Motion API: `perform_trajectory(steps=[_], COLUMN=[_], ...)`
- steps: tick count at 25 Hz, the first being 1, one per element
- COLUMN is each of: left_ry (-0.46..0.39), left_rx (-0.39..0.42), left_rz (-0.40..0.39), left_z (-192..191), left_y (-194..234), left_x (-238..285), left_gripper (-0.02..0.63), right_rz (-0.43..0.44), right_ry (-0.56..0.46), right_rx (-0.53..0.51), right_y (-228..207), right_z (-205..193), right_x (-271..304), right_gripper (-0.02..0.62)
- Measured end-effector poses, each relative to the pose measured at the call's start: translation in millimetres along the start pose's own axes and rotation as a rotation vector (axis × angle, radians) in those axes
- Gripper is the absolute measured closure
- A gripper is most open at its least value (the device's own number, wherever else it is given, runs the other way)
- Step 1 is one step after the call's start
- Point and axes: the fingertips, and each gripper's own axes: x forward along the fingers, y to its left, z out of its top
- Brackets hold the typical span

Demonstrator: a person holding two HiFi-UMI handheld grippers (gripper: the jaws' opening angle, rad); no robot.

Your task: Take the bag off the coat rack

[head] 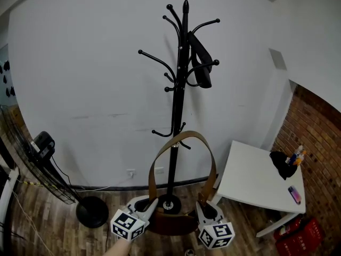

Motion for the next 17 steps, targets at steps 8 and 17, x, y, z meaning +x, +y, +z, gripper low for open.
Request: perform_trajectory(steps=[8, 17], left_ry=[-0.007, -0.006], left_rx=[0.000, -0.013], left_rz=[-0.001, 0.008], left_z=[0.3, 1.4], left_y=[-0.5, -0.2], left_x=[-1.1, 4.7], left_gripper=[0.589, 0.589], right_rz=[-0.002, 0.001], right_ry=[0.000, -0.004], right_rx=[-0.009, -0.015], right_y=[0.3, -5.4], right_z=[1.3, 6.1], right_x=[-1.9, 2.1], right_gripper=[0.535, 0.536])
